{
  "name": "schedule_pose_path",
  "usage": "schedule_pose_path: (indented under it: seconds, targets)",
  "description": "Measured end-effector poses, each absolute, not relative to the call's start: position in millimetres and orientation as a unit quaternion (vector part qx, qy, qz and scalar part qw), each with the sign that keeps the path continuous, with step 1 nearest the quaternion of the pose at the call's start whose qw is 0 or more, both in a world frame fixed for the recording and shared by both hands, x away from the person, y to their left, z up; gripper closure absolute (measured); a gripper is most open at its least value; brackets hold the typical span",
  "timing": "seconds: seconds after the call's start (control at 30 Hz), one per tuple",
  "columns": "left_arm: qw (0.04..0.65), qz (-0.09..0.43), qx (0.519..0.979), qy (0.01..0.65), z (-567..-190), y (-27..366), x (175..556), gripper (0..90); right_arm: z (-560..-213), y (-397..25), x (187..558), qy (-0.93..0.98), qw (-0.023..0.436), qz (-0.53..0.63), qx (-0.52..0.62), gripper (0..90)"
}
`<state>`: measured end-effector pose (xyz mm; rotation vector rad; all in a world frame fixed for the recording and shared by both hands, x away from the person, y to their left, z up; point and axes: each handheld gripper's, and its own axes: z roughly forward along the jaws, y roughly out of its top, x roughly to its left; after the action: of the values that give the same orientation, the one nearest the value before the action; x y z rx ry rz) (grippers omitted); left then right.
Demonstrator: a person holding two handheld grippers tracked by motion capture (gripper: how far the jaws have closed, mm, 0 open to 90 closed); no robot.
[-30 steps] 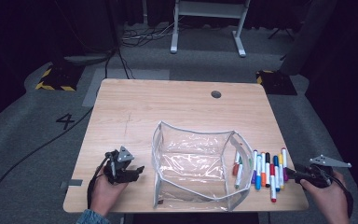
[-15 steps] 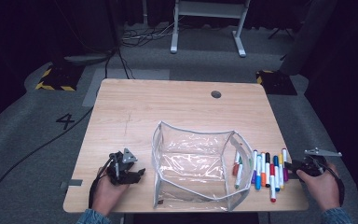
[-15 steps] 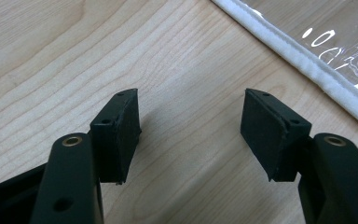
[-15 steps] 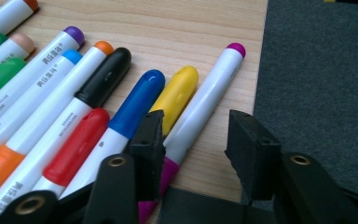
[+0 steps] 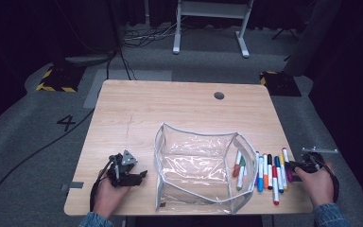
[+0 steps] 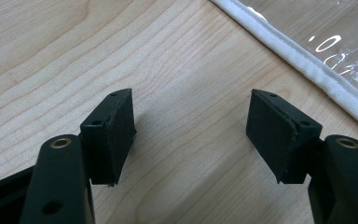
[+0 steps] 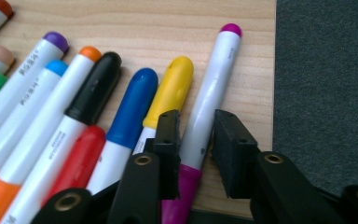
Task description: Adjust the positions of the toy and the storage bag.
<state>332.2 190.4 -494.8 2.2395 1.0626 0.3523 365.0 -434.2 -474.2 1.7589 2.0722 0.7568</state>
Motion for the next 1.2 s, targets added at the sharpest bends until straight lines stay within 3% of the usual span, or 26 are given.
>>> schedule_pose_path:
  seconds: [0.6,1.2]
  targets:
    - [0.348,0.146,0.842,0.385,-502.4,197.1,330.9,29.9,-466.6,-432.1,366.3,0.703,0.161,0.298,0.626,77.3]
    - [0.347,0.145,0.841,0.389,-502.4,197.0,330.8,29.9,-383.4,-379.0,333.6,0.758,0.162,0.373,0.51,77.3]
